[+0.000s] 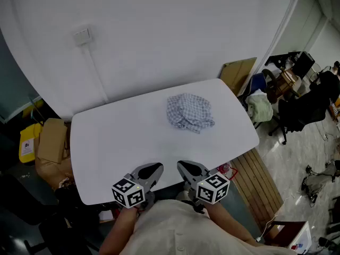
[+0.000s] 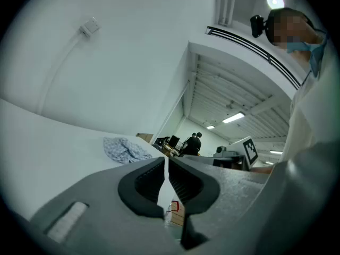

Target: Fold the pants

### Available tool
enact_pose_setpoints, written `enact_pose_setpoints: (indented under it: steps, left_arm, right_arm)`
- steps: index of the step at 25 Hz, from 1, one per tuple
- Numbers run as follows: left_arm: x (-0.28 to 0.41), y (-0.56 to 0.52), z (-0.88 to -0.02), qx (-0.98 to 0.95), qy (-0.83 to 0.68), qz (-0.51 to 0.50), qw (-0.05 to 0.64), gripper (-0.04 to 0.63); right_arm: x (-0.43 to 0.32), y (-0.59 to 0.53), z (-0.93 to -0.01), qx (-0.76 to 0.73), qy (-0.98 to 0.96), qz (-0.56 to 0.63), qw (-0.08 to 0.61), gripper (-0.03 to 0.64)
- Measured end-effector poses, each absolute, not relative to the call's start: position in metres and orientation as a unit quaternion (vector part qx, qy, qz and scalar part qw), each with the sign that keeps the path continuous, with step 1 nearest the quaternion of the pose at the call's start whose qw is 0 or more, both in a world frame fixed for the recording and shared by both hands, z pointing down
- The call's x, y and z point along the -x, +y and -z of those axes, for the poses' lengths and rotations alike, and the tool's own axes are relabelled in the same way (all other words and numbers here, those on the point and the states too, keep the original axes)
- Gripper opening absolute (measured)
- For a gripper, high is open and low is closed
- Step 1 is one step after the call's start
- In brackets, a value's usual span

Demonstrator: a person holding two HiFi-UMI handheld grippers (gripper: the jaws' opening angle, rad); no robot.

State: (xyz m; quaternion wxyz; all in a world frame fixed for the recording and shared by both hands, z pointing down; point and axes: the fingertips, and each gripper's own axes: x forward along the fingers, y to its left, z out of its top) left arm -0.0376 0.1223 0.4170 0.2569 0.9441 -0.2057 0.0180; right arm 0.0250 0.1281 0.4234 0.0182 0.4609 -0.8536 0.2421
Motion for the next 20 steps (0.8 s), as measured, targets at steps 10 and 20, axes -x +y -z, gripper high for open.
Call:
enact_pose_setpoints:
  steps: [10,20]
  left_arm:
    - [0.044,0.121,-0.416,-0.944,-0.209,-0.016,0.256,0.02]
    - [0.05,0.12,-0.422,-0.94,-0.217,-0.015,0.262,0.02]
  right_arm:
    - [-0.018,0.127,-0.424,-0.456,-0.856,-0.242,0.022,0.015]
    - [-0.002,0.128,-0.423,-0.416,-0.875,-0.246,0.022,0.018]
